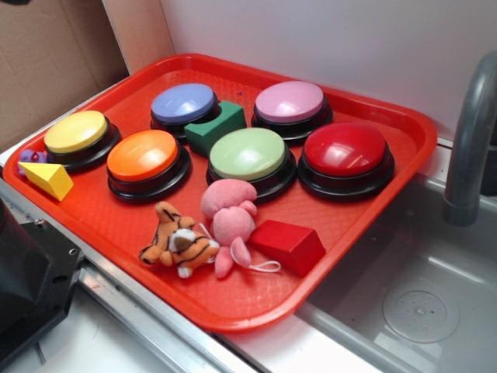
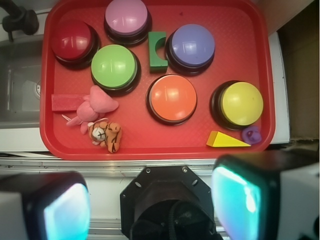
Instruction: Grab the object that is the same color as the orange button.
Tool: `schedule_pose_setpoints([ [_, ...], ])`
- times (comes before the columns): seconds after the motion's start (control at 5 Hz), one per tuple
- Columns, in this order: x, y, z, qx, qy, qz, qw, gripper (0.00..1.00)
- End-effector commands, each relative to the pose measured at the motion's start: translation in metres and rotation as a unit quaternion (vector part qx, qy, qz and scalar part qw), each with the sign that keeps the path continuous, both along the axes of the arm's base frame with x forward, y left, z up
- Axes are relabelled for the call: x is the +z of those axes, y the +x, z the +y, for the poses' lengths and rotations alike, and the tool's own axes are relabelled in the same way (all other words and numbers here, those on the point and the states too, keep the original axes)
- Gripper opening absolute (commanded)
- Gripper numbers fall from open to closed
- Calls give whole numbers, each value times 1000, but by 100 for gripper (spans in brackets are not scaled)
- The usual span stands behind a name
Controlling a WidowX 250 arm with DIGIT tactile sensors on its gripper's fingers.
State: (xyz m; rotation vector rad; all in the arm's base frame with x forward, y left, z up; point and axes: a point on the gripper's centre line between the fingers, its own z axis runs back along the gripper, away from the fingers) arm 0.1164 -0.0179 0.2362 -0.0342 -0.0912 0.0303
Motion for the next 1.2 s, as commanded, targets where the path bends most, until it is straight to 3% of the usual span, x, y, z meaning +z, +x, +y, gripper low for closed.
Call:
schedule_pose_setpoints([
  [0.0, 0, 0, 0, 0, 0, 0, 1000, 100],
  [0.2, -6, 7, -10, -79, 16, -2, 997, 100],
  [0.4, -16, 16, -25, -186, 11, -9, 982, 100],
  [0.6, -36, 25, -38, -291, -7, -39, 956, 100],
  [0.8, -73, 32, -47, -370, -38, -34, 928, 100],
  [1.0, -103, 37, -57, -441, -51, -44, 895, 100],
])
